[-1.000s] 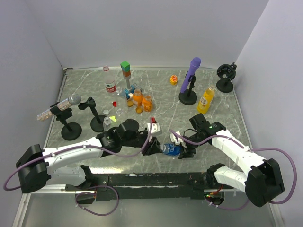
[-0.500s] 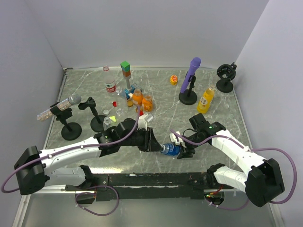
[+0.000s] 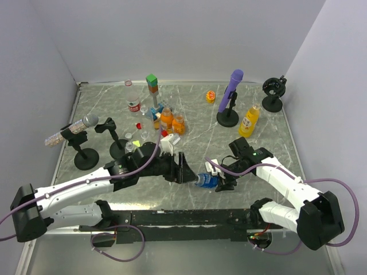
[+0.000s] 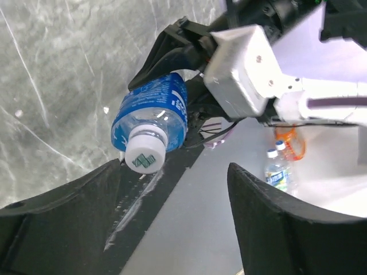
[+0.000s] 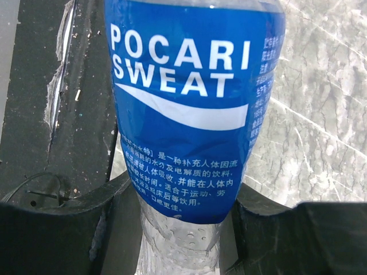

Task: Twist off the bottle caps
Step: Unscrew the bottle cap from the plastic bottle.

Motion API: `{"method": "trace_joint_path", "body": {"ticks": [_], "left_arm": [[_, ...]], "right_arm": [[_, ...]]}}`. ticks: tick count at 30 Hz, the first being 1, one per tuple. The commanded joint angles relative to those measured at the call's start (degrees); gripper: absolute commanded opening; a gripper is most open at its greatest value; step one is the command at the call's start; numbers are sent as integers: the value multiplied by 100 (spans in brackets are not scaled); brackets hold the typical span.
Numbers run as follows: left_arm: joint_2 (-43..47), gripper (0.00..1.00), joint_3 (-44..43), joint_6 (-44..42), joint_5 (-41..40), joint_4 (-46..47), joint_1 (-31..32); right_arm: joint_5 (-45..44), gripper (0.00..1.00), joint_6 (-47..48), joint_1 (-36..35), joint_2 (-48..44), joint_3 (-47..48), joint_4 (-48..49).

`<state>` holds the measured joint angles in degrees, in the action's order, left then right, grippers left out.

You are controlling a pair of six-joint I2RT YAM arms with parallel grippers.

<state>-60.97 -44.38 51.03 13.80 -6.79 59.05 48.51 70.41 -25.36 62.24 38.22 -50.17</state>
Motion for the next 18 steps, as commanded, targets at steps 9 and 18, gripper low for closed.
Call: {"method": "trace_joint_path", "body": {"ticks": [9, 18], "left_arm": [[2026, 97, 1675, -5465, 641, 1914, 151], [588, 99, 1231, -6904, 966, 2542, 151]], "right_arm": [[71, 19, 122, -39, 43, 54, 7], [71, 19, 122, -47, 87, 54, 8]]}}
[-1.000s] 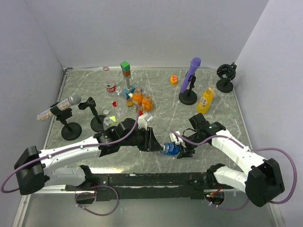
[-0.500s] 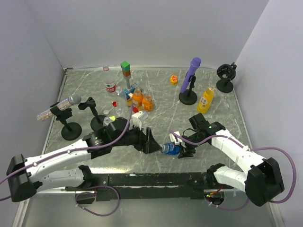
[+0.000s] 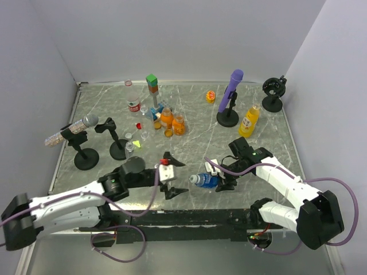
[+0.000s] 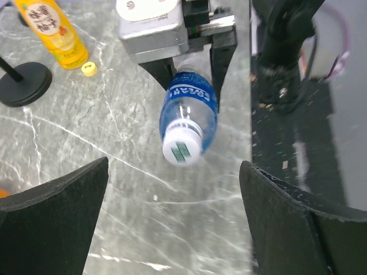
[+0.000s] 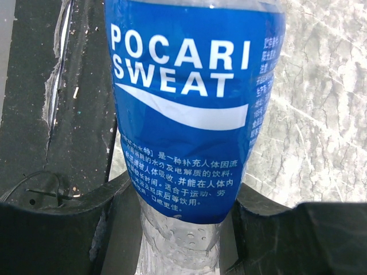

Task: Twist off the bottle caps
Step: Unscrew the bottle cap from the plastic bottle.

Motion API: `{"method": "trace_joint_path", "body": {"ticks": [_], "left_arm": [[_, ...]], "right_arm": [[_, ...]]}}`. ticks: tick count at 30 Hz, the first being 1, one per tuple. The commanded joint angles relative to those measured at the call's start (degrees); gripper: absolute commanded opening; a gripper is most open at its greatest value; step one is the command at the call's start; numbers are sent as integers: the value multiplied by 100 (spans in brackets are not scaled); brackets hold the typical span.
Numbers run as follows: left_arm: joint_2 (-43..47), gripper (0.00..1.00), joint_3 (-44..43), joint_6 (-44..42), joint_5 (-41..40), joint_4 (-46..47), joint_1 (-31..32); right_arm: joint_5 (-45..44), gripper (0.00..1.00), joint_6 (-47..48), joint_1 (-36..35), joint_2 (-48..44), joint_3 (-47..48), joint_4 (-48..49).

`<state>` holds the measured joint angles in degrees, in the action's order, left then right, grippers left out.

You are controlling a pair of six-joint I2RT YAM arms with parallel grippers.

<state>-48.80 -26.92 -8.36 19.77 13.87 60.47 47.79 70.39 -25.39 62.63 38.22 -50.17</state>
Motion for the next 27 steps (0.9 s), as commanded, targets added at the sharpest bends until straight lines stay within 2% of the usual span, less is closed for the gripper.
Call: {"method": "trace_joint_path", "body": {"ticks": [1, 12, 18, 23, 27], "left_arm": [[-779, 99, -560, -966, 387, 529, 9], [-1466, 73, -921, -1001, 713, 292, 9], [-1633, 56, -1052, -966, 835, 82, 9], [-1660, 52, -1096, -983, 871, -77, 9], [-1668, 45, -1114, -1001, 862, -147, 9]], "right_arm": [[143, 19, 124, -37, 47, 63, 7], [134, 19, 133, -45, 30, 63, -1], [134, 19, 133, -45, 30, 63, -1], [134, 19, 124, -45, 39, 63, 7], [134, 19, 124, -45, 47, 72, -1]]}}
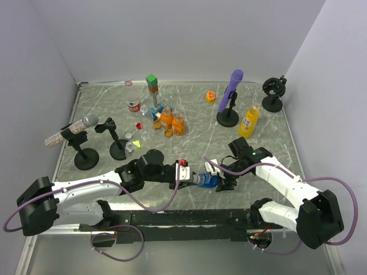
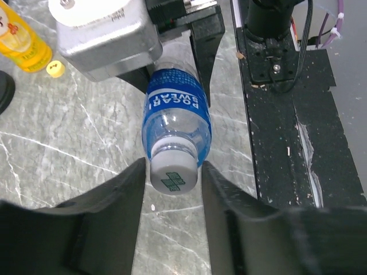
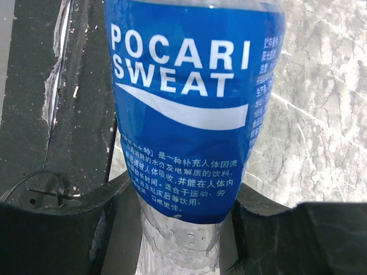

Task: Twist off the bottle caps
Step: Unscrew the bottle cap from the plastic bottle.

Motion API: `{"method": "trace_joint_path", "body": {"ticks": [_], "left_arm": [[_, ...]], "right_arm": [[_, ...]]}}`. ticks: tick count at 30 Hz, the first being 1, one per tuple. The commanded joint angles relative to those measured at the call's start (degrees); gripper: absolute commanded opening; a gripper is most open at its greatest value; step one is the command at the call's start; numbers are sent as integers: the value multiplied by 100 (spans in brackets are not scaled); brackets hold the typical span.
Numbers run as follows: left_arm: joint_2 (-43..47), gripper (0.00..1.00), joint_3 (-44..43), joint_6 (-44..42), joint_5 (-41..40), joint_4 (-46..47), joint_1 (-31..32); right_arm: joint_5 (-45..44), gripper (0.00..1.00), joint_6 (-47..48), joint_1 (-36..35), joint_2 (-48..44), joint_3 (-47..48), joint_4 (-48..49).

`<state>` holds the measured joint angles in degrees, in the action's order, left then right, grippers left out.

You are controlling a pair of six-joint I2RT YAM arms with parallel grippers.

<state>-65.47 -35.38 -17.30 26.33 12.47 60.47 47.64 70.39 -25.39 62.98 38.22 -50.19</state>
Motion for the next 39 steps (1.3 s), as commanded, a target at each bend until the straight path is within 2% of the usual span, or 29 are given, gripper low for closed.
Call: {"method": "trace_joint_path", "body": {"ticks": [1, 6, 9, 12, 17, 20, 25, 32, 39], "left_arm": [[-18, 43, -277, -81, 215, -16, 9], [-44, 27, -382, 173, 224, -113, 9], [16, 20, -487, 796, 215, -157, 0], [148, 18, -540, 2365, -161, -139, 0], [228, 7, -619, 4741, -742, -446, 0], [201, 7, -655, 5708, -840, -701, -17], [254, 7, -620, 6747, -893, -632, -131], [219, 8, -673, 7582, -769, -544, -325], [281, 19, -778, 8067, -1007, -807, -413]], "right_arm": [[149, 19, 124, -45, 21, 72, 1], [141, 19, 124, -45, 12, 72, 10], [141, 19, 124, -45, 13, 72, 1], [132, 19, 124, -45, -5, 72, 10], [141, 19, 142, -45, 4, 72, -8], [149, 19, 133, -45, 12, 72, -8], [141, 18, 115, -45, -23, 63, -8], [149, 19, 124, -45, -58, 63, -8], [158, 19, 142, -45, -93, 63, -17]]}}
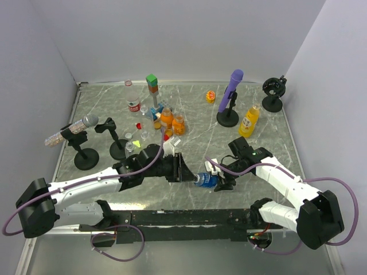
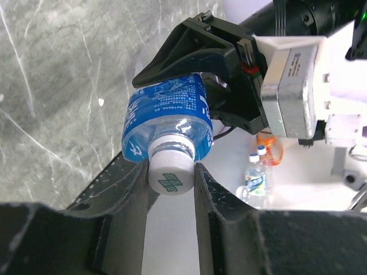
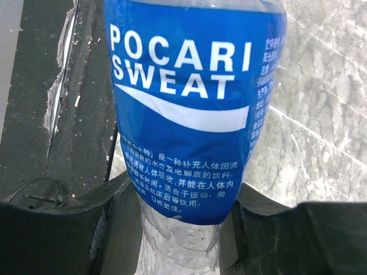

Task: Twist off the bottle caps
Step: Unscrew the bottle cap from the plastic bottle.

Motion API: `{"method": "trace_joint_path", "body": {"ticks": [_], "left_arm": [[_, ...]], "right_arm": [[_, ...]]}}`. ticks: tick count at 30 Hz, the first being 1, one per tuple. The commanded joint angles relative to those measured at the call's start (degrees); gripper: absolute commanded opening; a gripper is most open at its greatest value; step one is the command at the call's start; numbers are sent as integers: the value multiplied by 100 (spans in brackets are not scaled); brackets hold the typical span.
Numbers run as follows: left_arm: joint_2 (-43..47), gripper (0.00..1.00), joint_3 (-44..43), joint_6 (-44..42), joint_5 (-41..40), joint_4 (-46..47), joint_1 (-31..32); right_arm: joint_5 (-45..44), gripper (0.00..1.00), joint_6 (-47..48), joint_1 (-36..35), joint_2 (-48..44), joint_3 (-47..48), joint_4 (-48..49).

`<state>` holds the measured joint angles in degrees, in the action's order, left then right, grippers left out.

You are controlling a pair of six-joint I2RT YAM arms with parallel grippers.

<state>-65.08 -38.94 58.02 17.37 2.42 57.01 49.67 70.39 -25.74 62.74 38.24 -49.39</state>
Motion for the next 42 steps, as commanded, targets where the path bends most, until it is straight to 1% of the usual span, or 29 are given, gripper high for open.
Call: {"method": "trace_joint_path", "body": {"ticks": [1, 4, 10, 13, 14, 17, 22, 24, 26, 27, 29, 30, 33, 34, 35, 39, 42], "left_arm": [[215, 20, -439, 535, -111, 163, -68], [66, 22, -562, 395, -40, -74, -68], [-145, 33, -729, 131, 30, -232, -68], [-189, 43, -790, -1, 65, -233, -59], [-189, 48, -799, -36, 74, -372, -59], [-172, 61, -773, -98, 109, -382, -68], [-119, 76, -817, -255, 83, -478, -68], [-84, 79, -931, -492, -5, -715, -68], [-32, 80, -1106, -991, -328, -1171, -68], [38, 80, -1151, -1395, -452, -1356, -59], [284, 88, -1073, -2124, -602, -1463, -59], [494, 91, -968, -2502, -551, -1367, -59], [1179, 99, -476, -3689, -200, -692, -41], [1417, 97, -318, -4023, -103, -464, -41], [1628, 97, -168, -4392, -67, -287, -41], [2104, 97, 228, -5228, -102, 276, -41], [2166, 97, 518, -6440, 590, 610, -41]], "right_arm": [[-54, 19, 142, -10, -78, 70, -98], [-54, 18, 150, -10, -78, 70, -98], [-63, 19, 142, -10, -95, 61, -98], [-63, 18, 150, -10, -87, 61, -98], [-63, 18, 150, -10, -78, 61, -98], [-63, 19, 142, -10, -87, 61, -98], [-63, 18, 142, -10, -78, 61, -98], [-63, 18, 142, -10, -78, 61, -98], [-63, 19, 142, -10, -69, 61, -89], [-63, 19, 142, -10, -60, 61, -97], [-63, 19, 150, -10, -60, 61, -98], [-63, 19, 150, -10, -60, 61, -89], [-63, 19, 150, -10, -60, 70, -97], [-63, 19, 150, -19, -43, 70, -98], [-71, 19, 142, -10, -34, 70, -98], [-71, 19, 142, -19, -25, 61, -89], [-72, 18, 142, -10, -16, 61, -89]]}}
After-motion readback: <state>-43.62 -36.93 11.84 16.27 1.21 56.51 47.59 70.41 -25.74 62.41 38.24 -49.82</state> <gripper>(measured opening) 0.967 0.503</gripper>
